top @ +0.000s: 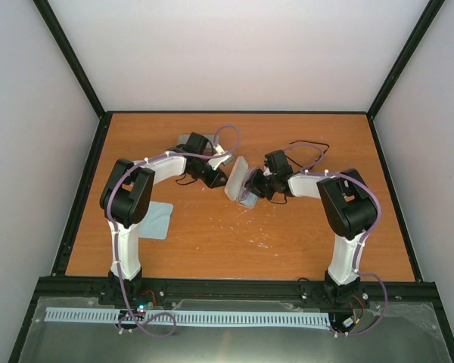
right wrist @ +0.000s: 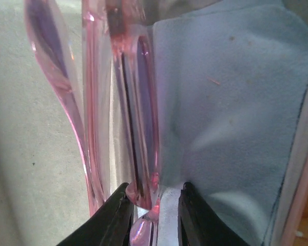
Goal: Organize the sunglasses
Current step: Place the sunglasses in the sunglasses case.
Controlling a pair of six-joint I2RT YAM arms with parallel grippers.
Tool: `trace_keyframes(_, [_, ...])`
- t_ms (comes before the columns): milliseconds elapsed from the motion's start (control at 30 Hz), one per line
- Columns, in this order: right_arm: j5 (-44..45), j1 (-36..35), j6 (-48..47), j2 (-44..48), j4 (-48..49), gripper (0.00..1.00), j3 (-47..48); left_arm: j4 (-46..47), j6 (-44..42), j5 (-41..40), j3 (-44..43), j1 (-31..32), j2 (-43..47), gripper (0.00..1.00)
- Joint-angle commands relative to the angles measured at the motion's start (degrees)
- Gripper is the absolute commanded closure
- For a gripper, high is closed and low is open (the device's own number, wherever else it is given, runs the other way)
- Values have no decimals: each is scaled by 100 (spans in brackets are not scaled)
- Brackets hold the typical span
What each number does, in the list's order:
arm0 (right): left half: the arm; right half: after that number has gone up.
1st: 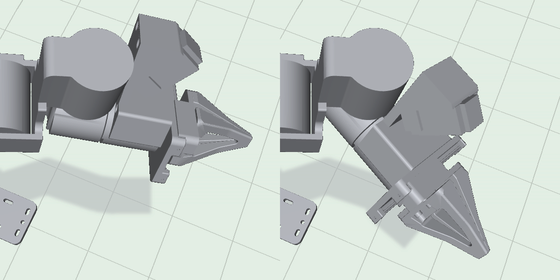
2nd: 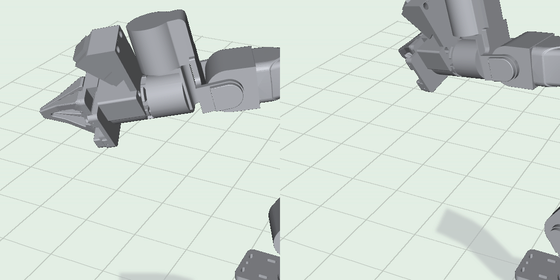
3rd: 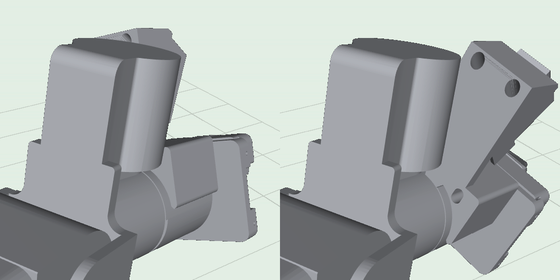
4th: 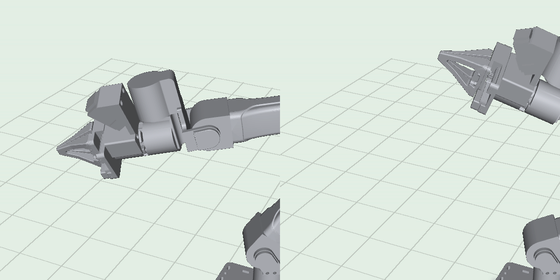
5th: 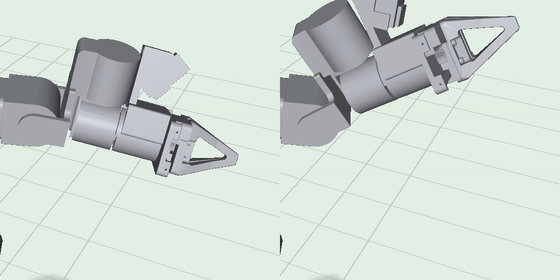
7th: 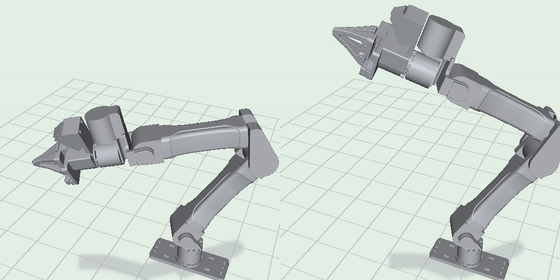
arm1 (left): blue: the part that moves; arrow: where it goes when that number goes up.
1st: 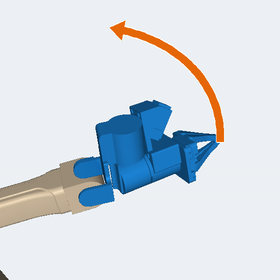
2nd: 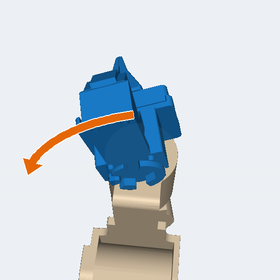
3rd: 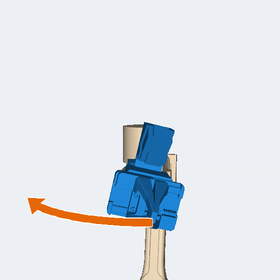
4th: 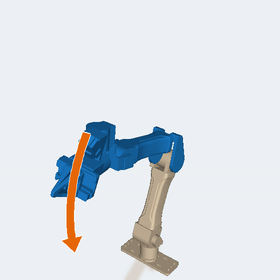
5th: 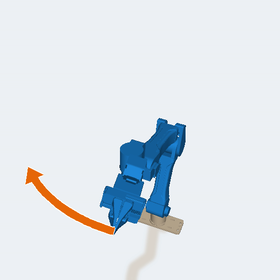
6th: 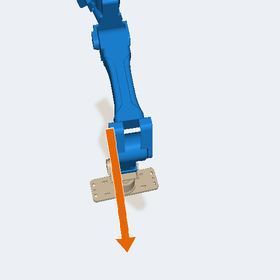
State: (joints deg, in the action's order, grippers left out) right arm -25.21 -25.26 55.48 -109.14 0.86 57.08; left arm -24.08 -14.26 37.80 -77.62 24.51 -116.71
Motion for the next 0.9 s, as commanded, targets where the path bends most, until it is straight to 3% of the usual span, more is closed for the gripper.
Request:
trace_keyframes(0, [241,-58,-250,6,-409,72,180,92,64,131,-103,36,230,92])
trace_keyframes(867, [811,-50,-853,343,-1628,70,492,95,64,96,-104,44,237,92])
